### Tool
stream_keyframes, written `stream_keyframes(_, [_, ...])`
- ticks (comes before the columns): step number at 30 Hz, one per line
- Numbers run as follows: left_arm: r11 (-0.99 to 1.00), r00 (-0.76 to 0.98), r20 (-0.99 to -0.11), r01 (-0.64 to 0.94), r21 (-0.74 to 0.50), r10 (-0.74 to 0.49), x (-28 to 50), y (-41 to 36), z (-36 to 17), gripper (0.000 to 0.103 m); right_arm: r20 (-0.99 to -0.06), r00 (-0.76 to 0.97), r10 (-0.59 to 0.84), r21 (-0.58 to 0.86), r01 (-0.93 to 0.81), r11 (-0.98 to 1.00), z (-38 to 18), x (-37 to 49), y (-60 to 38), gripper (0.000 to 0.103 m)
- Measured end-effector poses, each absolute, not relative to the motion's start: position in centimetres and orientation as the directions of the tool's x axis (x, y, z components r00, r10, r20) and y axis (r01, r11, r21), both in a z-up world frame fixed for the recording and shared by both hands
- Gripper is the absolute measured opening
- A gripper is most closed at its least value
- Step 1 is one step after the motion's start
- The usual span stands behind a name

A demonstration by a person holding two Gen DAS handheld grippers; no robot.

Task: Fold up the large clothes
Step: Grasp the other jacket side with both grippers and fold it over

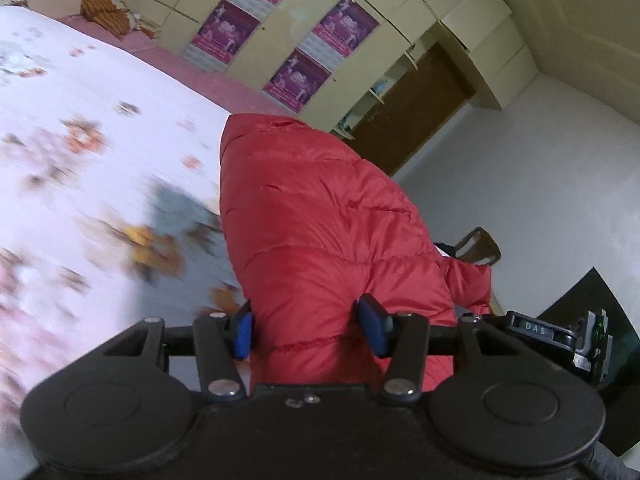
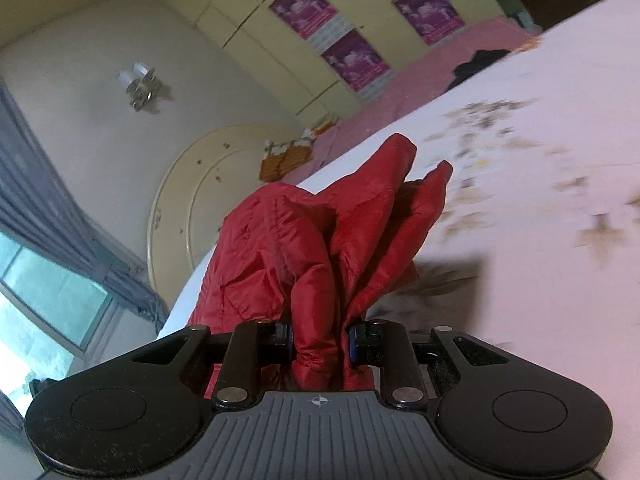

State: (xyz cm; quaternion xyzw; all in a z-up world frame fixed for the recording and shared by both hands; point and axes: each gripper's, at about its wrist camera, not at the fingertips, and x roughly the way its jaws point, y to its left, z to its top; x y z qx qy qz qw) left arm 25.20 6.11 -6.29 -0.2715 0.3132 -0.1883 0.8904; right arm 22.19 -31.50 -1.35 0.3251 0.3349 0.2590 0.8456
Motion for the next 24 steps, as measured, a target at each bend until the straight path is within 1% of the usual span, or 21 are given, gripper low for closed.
stream_keyframes(5, [0.786, 0.739, -0.464, 0.14, -0.603, -0.488, 25.7, 12.7, -6.7, 0.051, -0.411, 0.626, 0.663, 0.712, -0.233, 0.662, -1.5, 23.7, -24.1, 0.022])
stream_keyframes(10, [0.787, 0.719, -0.499, 0.109, -0.607, -0.484, 26.6, 17.9, -8.2, 0.051, -0.444, 0.598, 0.667, 0.714, -0.214, 0.667, -3.6, 24.9, -18.6, 0.022])
stream_keyframes(13, [0.79, 0.697, -0.531, 0.084, -0.607, -0.482, 27.1, 19.6, -9.8, 0.051, -0.477, 0.571, 0.668, 0.714, -0.192, 0.674, -5.6, 25.6, -16.6, 0.023])
stream_keyframes(15, [0.79, 0.674, -0.559, 0.059, -0.611, -0.483, 27.5, 20.3, -11.7, 0.051, -0.515, 0.55, 0.658, 0.706, -0.164, 0.689, -7.5, 25.9, -15.7, 0.023])
stream_keyframes(17, [0.759, 0.677, -0.537, 0.048, -0.65, -0.503, 27.4, 20.9, -12.9, 0.053, -0.532, 0.548, 0.646, 0.706, -0.134, 0.695, -9.4, 25.8, -15.6, 0.023])
stream_keyframes(19, [0.766, 0.678, -0.54, 0.052, -0.641, -0.498, 27.5, 20.7, -12.8, 0.054, -0.536, 0.555, 0.637, 0.711, -0.11, 0.694, -9.7, 25.9, -15.8, 0.023])
stream_keyframes(20, [0.775, 0.677, -0.547, 0.054, -0.63, -0.492, 27.6, 20.5, -12.6, 0.058, -0.542, 0.561, 0.626, 0.697, -0.116, 0.708, -9.3, 25.8, -15.7, 0.024])
stream_keyframes(21, [0.788, 0.676, -0.559, 0.052, -0.614, -0.48, 27.6, 20.4, -12.2, 0.063, -0.552, 0.569, 0.61, 0.677, -0.121, 0.726, -8.6, 25.7, -15.9, 0.028])
stream_keyframes(22, [0.805, 0.677, -0.573, 0.049, -0.592, -0.462, 27.7, 20.8, -12.0, 0.074, -0.567, 0.581, 0.585, 0.652, -0.119, 0.749, -8.0, 25.5, -16.0, 0.041])
stream_keyframes(23, [0.825, 0.681, -0.586, 0.049, -0.563, -0.44, 27.6, 21.1, -11.6, 0.076, -0.587, 0.611, 0.531, 0.606, -0.102, 0.789, -7.0, 25.1, -16.4, 0.047])
stream_keyframes(24, [0.835, 0.688, -0.585, 0.056, -0.547, -0.429, 27.2, 22.1, -11.1, 0.075, -0.586, 0.651, 0.483, 0.569, -0.095, 0.817, -5.8, 24.3, -16.9, 0.051])
